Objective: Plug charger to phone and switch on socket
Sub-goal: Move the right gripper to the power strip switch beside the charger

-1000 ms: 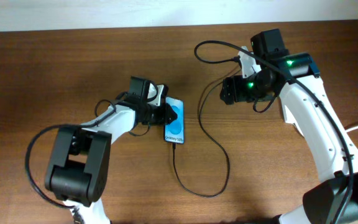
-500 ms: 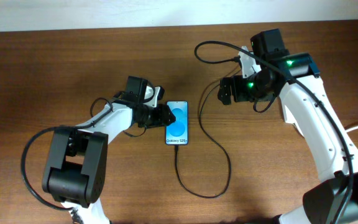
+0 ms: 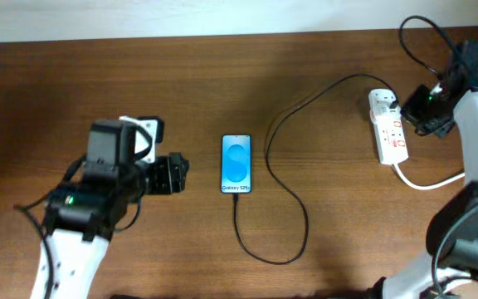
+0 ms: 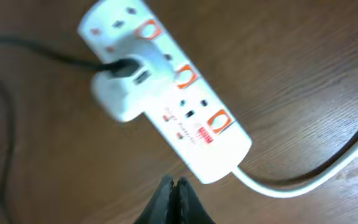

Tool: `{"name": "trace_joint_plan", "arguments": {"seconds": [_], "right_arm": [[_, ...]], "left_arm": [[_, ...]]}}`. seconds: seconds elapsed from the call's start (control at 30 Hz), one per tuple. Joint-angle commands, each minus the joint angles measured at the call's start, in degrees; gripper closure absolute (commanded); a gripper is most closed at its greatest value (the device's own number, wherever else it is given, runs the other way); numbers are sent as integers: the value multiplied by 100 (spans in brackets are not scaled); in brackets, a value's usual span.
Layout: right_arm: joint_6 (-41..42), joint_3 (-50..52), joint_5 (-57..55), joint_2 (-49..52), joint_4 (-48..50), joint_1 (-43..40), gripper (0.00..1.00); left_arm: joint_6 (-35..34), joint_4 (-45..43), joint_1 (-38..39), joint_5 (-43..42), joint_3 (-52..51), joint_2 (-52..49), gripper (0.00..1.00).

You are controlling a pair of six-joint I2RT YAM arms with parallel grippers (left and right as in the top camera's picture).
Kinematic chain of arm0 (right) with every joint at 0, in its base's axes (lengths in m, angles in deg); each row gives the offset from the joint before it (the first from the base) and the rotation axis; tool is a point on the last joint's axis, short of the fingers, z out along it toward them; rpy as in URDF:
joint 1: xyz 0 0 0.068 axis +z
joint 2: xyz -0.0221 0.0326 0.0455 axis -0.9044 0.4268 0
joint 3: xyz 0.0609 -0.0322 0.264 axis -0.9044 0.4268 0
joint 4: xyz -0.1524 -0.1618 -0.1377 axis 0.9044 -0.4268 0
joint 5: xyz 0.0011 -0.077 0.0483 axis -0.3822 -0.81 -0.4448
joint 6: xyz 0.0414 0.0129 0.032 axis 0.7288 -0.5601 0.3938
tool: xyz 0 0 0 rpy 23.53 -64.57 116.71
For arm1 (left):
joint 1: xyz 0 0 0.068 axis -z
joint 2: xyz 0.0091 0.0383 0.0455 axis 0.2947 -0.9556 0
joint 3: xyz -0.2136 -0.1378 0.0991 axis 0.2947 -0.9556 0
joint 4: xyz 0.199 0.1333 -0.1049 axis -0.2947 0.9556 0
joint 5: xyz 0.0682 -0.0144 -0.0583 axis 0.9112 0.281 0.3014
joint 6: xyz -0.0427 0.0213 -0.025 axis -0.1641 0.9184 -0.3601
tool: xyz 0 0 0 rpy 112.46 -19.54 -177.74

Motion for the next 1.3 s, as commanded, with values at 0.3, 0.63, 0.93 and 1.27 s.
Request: {"name": "trace_joint_plan", "arguments": {"seconds": [0.3, 0.63, 0.93, 1.27], "right_arm": [[684, 15, 92, 1276, 1080, -79, 96], [1036, 15, 179, 1624, 1421, -79, 96], [2015, 2, 789, 1624, 1440, -79, 96], [2208, -129, 1158, 1624, 1447, -199, 96]], "left_arm": [[107, 1429, 11, 920, 37, 1237, 14], [107, 1552, 11, 918, 37, 1239, 11], [107, 1663, 11, 920, 37, 1239, 9], [107, 1665, 11, 918, 37, 1237, 8]]}}
